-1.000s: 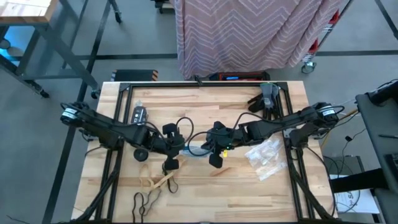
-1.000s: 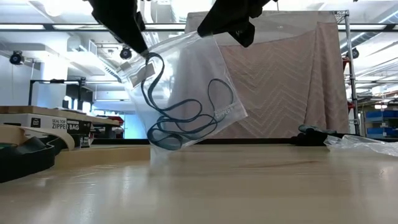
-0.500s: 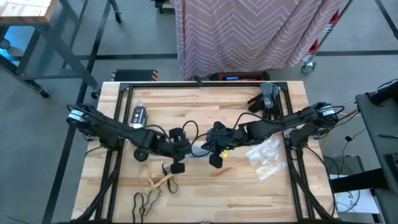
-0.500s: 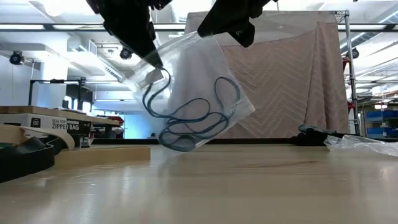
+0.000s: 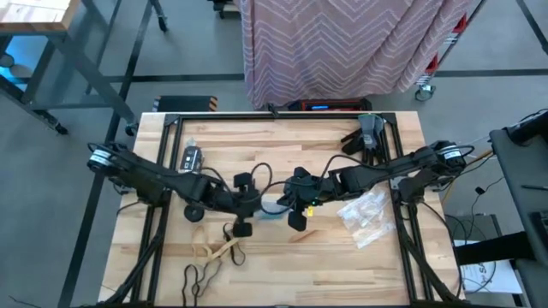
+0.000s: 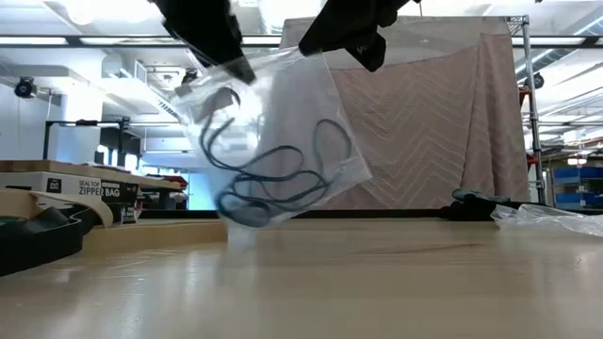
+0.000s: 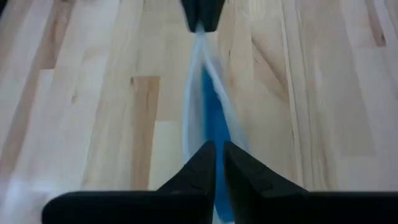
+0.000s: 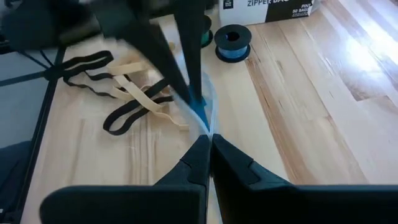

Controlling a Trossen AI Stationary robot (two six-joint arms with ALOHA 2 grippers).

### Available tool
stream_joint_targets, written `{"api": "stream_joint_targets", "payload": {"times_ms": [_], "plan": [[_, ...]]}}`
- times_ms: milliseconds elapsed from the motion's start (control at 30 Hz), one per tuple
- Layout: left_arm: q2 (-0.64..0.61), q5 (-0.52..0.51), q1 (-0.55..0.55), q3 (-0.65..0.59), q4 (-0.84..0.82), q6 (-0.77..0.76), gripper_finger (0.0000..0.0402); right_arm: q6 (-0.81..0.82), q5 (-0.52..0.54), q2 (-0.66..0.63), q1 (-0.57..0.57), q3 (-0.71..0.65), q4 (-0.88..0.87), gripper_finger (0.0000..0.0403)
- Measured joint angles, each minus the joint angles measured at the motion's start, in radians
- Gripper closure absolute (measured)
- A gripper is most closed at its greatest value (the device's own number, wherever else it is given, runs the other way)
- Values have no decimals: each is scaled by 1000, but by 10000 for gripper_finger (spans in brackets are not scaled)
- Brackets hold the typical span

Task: Sort rubber bands
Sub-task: Put the blue rubberband into the transparent zip bag, then close the transparent zip bag

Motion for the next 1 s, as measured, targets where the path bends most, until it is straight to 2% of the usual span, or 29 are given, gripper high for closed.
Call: {"api": "stream_joint_targets", "payload": {"times_ms": [267, 467, 633, 767, 900, 1000], "plan": [[-233, -25, -58, -24, -147, -133, 373, -56, 3, 0, 0, 0, 4, 403], [-395, -194, -185, -181, -78, -282, 380, -135, 4, 0, 0, 0, 31, 403], [-490, -259, -275, -394, 156, -316, 380, -176, 6, -1, -5, 0, 36, 403], [-526, -296, -279, -548, 396, -291, 380, -205, 5, -1, -6, 10, 39, 403], [-530, -297, -281, -690, 594, -282, 380, -236, 5, -10, -6, 37, 11, 403], [-518, -297, -281, -802, 807, -243, 376, -269, 5, -36, -6, 55, -33, 403]]}}
